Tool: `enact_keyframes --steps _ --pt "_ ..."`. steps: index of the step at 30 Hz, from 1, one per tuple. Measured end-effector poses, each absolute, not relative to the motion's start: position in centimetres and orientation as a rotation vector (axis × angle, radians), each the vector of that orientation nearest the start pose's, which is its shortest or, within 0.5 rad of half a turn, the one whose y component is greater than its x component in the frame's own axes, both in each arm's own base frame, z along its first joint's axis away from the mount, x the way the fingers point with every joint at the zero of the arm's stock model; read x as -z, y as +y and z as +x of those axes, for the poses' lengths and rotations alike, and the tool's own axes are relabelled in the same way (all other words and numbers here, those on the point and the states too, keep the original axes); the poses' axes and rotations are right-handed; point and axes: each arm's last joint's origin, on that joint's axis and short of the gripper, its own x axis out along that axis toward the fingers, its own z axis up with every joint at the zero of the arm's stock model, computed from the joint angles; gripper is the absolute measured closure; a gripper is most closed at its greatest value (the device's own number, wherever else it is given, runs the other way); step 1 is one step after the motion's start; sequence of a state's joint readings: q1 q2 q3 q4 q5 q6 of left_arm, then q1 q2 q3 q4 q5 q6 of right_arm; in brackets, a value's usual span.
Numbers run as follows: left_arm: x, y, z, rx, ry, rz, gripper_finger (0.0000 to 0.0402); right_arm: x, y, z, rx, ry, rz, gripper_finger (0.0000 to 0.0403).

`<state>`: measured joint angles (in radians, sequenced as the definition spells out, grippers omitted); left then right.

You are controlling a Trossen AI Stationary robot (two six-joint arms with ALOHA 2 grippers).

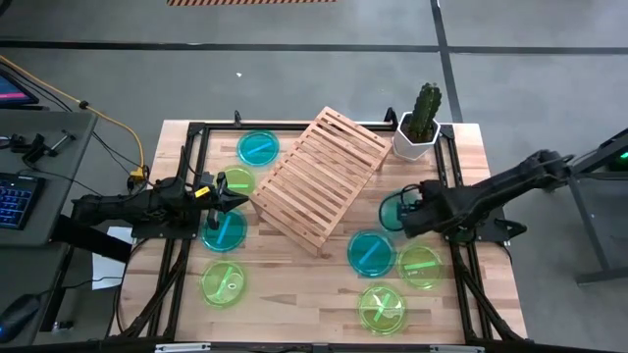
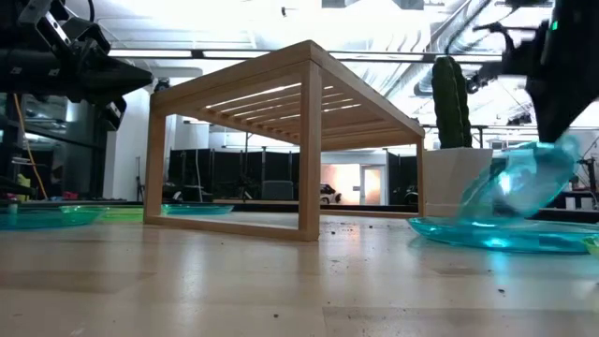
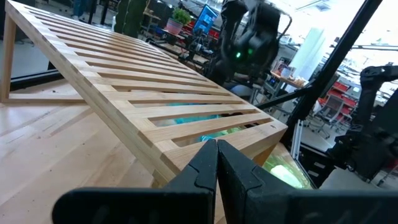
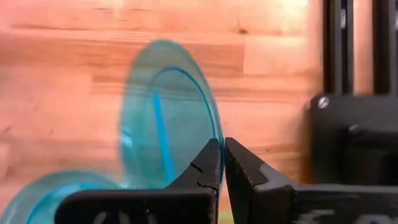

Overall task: Place and stack plates onto a shelf
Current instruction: Put the top right blue plate on the shelf

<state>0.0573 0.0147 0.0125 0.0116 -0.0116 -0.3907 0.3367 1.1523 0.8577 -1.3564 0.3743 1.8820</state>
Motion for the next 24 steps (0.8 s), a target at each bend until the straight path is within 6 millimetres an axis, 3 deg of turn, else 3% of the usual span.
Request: enact_keyframes --steps 8,12,18,24 --pt "-16.8 0.6 9.8 -0.066 -0.023 -0.390 0.0401 -30.3 3.4 13.1 1.125 0.949 0.815 0.0403" --pt "-16.8 0.6 9.8 -0.066 -0.023 -0.390 0.0401 -32.5 3.0 12.1 0.988 0.923 0.796 0.0403" --pt "-16.8 0.6 9.8 -0.066 -0.023 -0.390 0.0401 -34.8 2.9 10.6 0.651 1.018 0.736 0.0403" --pt "-16.8 0.6 9.8 -0.066 -0.023 -0.390 0.0401 -36.4 2.7 12.4 0.510 0.734 0.711 0.0403"
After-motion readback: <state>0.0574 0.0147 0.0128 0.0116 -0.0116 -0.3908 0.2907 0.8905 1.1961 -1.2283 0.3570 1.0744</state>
